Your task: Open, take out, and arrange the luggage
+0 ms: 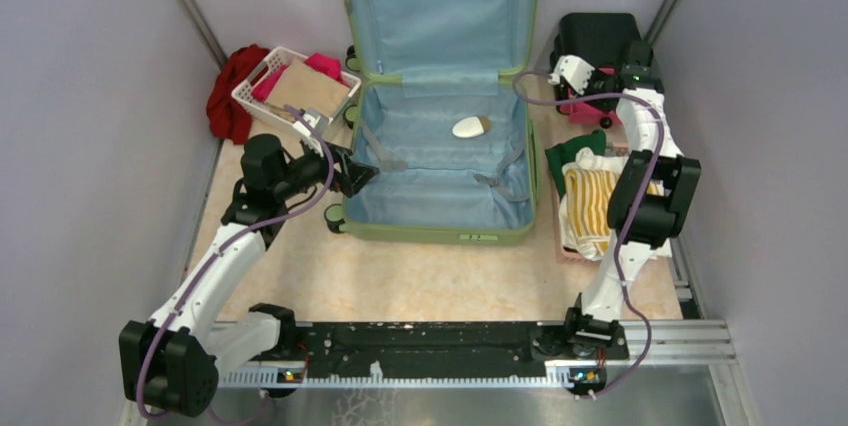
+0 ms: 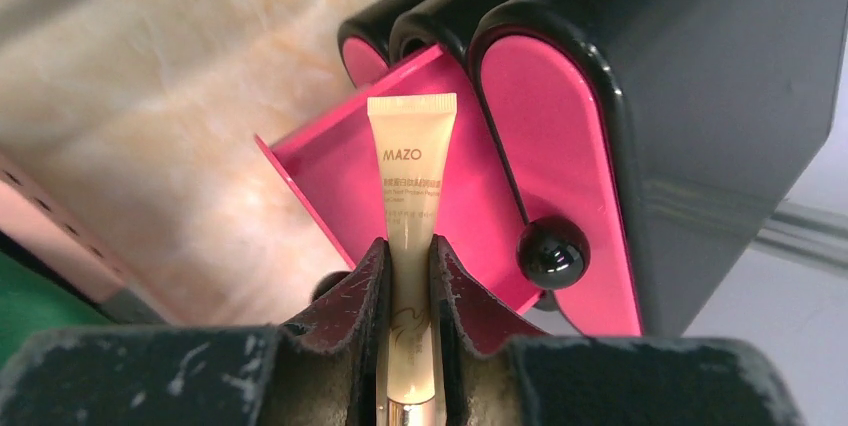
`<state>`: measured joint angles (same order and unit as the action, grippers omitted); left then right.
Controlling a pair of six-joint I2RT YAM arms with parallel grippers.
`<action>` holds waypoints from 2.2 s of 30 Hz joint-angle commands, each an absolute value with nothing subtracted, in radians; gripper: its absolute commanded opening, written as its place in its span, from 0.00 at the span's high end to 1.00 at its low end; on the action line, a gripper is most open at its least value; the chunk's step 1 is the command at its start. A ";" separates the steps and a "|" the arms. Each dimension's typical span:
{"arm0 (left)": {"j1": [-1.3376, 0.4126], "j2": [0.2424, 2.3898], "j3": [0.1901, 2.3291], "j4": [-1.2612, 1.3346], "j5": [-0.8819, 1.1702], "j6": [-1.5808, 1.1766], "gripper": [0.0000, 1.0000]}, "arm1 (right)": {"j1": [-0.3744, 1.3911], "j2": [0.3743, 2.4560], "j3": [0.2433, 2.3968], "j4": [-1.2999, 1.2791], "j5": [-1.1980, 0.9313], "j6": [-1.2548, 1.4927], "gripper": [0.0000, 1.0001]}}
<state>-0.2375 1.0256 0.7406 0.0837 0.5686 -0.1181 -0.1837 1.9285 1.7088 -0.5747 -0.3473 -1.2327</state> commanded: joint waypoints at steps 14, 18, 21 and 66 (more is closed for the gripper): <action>-0.229 1.025 0.752 0.097 0.558 -0.101 0.01 | -0.143 2.051 1.740 -0.413 -0.176 -1.593 0.89; -0.229 1.022 0.753 0.094 0.556 -0.099 0.01 | -0.138 2.083 1.750 -0.385 -0.133 -1.574 0.74; -0.229 1.020 0.753 0.095 0.556 -0.098 0.01 | -0.138 2.085 1.741 -0.364 -0.115 -1.552 0.62; -0.229 1.011 0.754 0.103 0.579 -0.110 0.01 | -0.187 1.922 1.611 -0.746 -0.316 -1.539 1.00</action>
